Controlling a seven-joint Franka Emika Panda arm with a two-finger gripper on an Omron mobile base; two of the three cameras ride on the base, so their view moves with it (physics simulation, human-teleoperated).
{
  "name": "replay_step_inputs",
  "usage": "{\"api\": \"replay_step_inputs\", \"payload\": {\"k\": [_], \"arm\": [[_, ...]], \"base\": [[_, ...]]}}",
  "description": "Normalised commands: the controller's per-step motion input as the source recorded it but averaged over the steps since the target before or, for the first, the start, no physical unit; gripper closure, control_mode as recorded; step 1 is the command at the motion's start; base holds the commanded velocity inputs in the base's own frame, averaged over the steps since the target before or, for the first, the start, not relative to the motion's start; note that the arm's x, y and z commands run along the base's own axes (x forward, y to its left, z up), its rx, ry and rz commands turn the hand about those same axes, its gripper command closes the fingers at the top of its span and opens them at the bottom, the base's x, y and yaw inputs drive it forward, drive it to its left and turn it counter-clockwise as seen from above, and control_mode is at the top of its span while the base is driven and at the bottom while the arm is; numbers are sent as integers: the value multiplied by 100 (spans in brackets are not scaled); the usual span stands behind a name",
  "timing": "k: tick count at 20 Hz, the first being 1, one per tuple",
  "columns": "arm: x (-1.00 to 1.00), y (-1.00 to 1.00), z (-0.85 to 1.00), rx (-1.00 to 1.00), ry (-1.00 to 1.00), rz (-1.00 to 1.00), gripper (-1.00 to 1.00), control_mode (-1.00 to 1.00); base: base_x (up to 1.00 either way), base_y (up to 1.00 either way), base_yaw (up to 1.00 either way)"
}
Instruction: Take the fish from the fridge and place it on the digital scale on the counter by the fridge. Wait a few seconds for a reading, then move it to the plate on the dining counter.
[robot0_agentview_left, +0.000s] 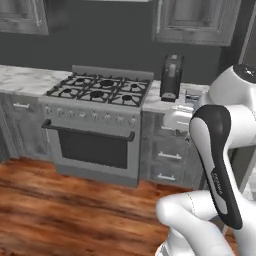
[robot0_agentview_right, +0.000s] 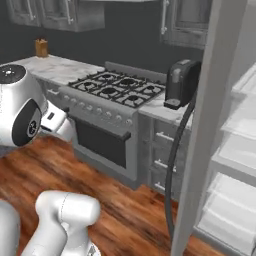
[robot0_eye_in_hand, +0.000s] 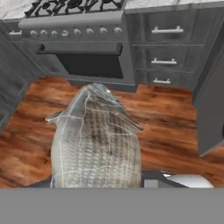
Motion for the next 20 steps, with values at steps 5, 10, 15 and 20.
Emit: {"api": "replay_step_inputs", "payload": {"k": [5, 10, 15, 20], "arm": [[0, 0, 0, 0, 0, 0, 100, 100], [0, 0, 0, 0, 0, 0, 100, 100], [0, 0, 0, 0, 0, 0, 100, 100], [0, 0, 0, 0, 0, 0, 100, 100]], "base": [[45, 73, -68], [45, 68, -67], [85, 38, -57], [93, 37, -47]]}}
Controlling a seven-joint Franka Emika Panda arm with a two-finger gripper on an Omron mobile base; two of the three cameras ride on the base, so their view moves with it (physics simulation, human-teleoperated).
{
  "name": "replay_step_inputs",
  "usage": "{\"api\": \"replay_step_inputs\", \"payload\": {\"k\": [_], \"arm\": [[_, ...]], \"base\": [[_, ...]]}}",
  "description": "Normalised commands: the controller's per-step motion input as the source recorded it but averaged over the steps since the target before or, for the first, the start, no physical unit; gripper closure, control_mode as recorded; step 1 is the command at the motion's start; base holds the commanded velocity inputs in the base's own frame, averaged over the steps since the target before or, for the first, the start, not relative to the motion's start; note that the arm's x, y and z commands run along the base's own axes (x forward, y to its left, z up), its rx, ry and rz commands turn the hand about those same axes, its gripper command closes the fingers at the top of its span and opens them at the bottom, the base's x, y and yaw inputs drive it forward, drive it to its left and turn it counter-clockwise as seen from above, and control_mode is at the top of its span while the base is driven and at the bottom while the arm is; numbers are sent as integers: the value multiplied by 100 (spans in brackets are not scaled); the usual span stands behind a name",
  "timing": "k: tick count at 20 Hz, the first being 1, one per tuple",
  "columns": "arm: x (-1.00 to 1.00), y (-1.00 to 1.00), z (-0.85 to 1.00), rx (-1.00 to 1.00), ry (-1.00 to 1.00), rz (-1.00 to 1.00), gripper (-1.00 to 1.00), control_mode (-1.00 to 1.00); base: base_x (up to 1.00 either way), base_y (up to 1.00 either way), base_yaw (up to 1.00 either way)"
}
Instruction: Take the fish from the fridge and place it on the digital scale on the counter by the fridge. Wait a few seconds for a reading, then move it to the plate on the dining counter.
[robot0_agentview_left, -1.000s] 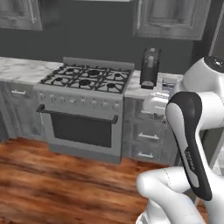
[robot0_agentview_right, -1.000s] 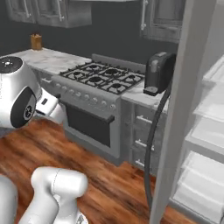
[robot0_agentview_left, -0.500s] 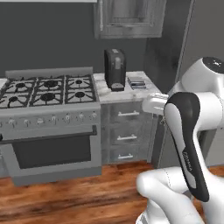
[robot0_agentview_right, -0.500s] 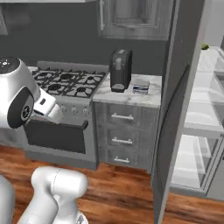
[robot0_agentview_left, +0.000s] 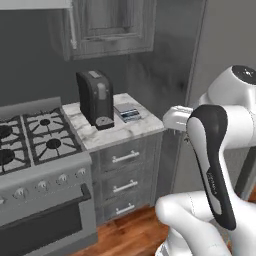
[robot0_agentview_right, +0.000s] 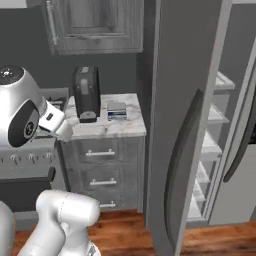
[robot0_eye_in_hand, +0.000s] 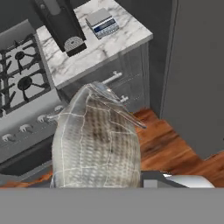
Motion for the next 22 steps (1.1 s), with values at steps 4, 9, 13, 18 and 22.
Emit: {"api": "replay_step_inputs", "payload": {"k": [4, 9, 13, 18, 22], "arm": [[0, 0, 0, 0, 0, 0, 100, 100], [0, 0, 0, 0, 0, 0, 100, 100], [0, 0, 0, 0, 0, 0, 100, 100], [63, 13, -32, 0, 1, -12, 100, -100], [65, -2, -51, 0, 0, 2, 100, -100]], "base": [[68, 40, -38], [70, 53, -33], [65, 46, -29], [0, 0, 0], [0, 0, 0]]}}
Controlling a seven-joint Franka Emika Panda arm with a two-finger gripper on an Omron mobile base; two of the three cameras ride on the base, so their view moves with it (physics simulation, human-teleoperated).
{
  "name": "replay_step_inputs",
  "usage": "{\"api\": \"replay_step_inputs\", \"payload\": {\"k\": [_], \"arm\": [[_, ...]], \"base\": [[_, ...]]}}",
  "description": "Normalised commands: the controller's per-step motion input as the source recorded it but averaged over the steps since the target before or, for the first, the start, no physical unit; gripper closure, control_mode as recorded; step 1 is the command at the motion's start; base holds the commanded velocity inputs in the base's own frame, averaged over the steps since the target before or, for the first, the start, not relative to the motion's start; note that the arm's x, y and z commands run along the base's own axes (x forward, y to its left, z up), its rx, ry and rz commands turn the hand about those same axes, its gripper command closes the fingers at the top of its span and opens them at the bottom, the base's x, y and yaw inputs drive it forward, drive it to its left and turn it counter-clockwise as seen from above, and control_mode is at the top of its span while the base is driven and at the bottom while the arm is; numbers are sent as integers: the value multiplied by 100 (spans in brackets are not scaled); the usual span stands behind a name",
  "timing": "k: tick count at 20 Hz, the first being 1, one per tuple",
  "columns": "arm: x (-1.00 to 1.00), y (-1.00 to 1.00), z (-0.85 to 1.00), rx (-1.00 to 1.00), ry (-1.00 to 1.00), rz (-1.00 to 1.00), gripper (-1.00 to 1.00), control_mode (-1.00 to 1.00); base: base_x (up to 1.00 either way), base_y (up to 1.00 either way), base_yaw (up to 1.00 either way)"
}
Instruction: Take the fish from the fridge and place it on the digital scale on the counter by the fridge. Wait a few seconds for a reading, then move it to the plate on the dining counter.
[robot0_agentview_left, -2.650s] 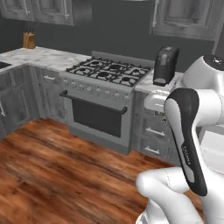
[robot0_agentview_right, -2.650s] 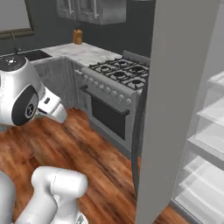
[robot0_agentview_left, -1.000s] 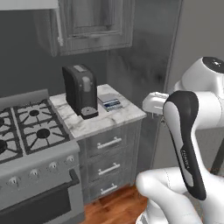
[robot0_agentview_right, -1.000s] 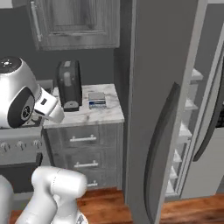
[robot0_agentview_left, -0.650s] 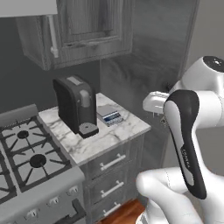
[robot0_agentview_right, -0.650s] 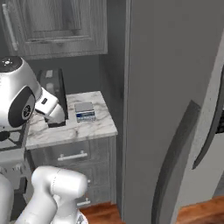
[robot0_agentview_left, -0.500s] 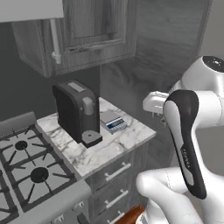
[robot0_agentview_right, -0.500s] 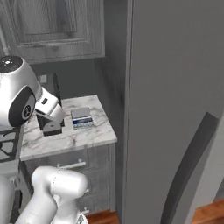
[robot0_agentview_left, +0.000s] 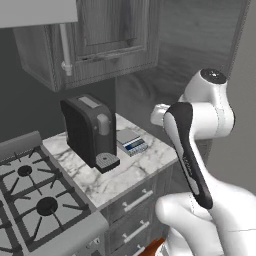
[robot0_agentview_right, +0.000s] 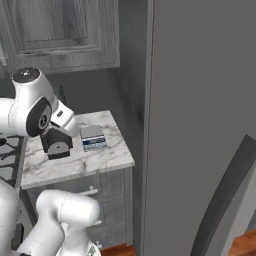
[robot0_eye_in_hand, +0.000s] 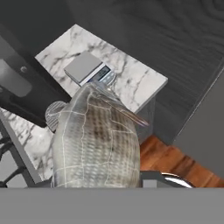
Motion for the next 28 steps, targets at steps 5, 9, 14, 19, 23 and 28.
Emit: {"api": "replay_step_inputs", "payload": {"k": [5, 9, 14, 19, 23, 28], "arm": [[74, -8, -54, 6, 0, 9, 100, -100], [82, -2, -41, 17, 0, 7, 100, -100], [90, 0, -39, 11, 0, 6, 100, -100], [78, 4, -22, 0, 0, 0, 100, -100], [67, 14, -14, 0, 1, -2, 100, -100], [56, 20, -29, 0, 4, 0, 100, -100]], "base": [[0, 0, 0], [0, 0, 0], [0, 0, 0], [0, 0, 0], [0, 0, 0], [0, 0, 0]]}}
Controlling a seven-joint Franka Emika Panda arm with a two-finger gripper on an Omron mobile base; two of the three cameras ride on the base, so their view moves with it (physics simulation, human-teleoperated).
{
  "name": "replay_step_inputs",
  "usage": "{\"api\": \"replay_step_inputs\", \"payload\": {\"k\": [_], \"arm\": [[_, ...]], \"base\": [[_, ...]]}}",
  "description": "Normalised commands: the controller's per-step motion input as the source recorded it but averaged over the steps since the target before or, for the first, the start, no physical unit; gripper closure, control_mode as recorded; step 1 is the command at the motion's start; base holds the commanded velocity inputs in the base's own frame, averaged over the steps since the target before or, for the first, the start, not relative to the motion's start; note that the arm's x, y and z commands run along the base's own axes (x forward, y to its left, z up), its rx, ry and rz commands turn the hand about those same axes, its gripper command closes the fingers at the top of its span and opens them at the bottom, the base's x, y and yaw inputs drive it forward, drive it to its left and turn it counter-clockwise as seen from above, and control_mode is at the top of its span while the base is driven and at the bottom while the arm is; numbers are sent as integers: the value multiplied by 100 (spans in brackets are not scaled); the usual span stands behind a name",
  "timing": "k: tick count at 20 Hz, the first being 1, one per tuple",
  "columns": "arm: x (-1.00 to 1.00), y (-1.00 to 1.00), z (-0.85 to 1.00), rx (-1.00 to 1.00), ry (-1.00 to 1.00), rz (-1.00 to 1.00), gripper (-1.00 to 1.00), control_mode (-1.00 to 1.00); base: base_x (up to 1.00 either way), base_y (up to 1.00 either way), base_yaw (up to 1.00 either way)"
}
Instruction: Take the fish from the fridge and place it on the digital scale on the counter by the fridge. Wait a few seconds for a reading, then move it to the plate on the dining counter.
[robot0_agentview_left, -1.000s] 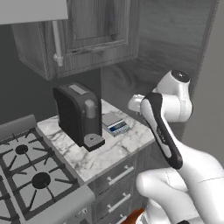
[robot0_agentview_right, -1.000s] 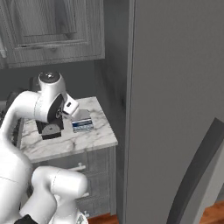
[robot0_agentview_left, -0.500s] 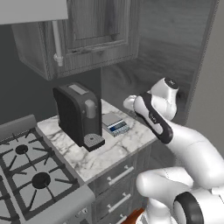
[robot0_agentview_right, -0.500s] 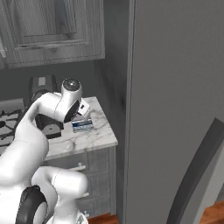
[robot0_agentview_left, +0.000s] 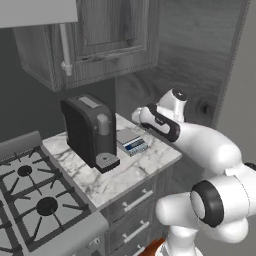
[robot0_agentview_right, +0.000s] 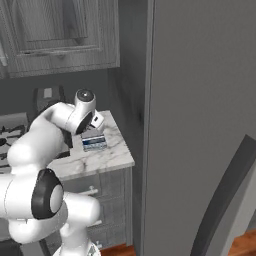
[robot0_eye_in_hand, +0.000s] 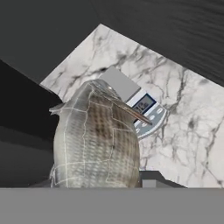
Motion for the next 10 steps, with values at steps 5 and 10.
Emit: {"api": "replay_step_inputs", "payload": {"k": [5, 10], "arm": [[41, 11, -35, 0, 4, 0, 100, -100], [35, 4, -26, 0, 1, 0, 100, -100]], "base": [[0, 0, 0], [0, 0, 0]]}}
